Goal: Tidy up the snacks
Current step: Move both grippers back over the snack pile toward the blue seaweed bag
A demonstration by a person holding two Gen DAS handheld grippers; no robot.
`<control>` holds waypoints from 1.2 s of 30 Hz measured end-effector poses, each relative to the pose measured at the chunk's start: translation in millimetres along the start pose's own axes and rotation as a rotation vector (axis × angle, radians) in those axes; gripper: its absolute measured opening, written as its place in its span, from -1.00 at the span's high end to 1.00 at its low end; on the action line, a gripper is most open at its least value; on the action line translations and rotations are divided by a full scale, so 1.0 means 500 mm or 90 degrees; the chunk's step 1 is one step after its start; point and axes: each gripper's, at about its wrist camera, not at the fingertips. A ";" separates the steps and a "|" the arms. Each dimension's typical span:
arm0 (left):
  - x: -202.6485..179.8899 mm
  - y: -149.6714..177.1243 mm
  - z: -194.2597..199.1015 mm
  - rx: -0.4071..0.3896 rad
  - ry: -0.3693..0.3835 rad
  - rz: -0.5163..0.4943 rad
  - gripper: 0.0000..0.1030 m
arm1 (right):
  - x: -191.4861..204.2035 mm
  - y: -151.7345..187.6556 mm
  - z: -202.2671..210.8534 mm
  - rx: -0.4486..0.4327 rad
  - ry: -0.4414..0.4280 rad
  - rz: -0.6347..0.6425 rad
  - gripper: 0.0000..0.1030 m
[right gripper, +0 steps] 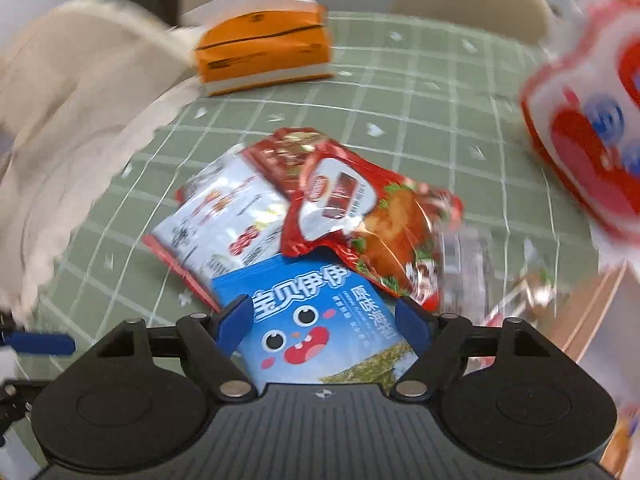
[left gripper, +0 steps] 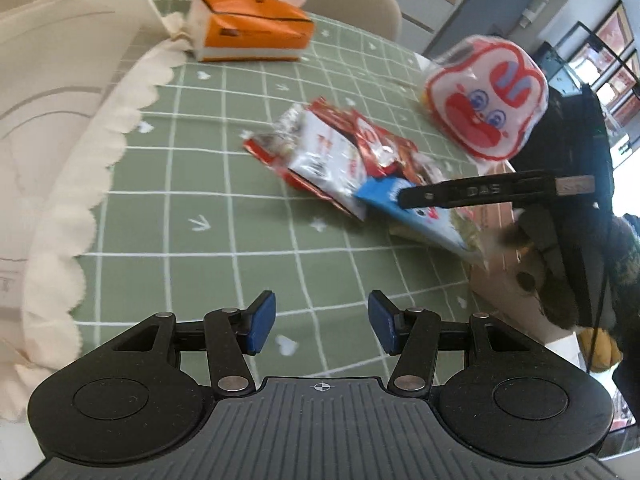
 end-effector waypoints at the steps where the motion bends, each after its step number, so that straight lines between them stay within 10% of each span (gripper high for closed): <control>1: 0.007 -0.003 0.002 -0.002 0.003 0.002 -0.10 | -0.002 0.005 0.007 -0.002 -0.013 -0.020 -0.53; 10: 0.008 -0.076 -0.039 -0.062 0.049 0.000 -0.10 | 0.084 0.107 0.069 -0.018 -0.048 -0.008 -0.06; 15: -0.033 -0.148 -0.098 -0.121 -0.024 -0.098 -0.10 | 0.084 0.188 0.091 -0.014 -0.050 -0.043 0.05; 21: -0.081 -0.198 -0.203 -0.053 -0.070 -0.180 -0.10 | 0.069 0.295 0.140 -0.046 -0.032 -0.078 0.04; 30: -0.162 -0.140 -0.233 -0.057 -0.108 -0.345 -0.11 | 0.056 0.322 0.199 -0.126 -0.029 -0.100 -0.10; 36: -0.156 -0.074 -0.188 -0.024 -0.036 -0.353 0.04 | 0.040 0.293 0.156 -0.125 -0.103 -0.195 -0.12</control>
Point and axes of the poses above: each gripper's, at about its wrist camera, not at the fingertips, and z roughly against the way its jaws point, x to its left, y to its underside, and after that the axes turned 1 degree about -y, right-handed
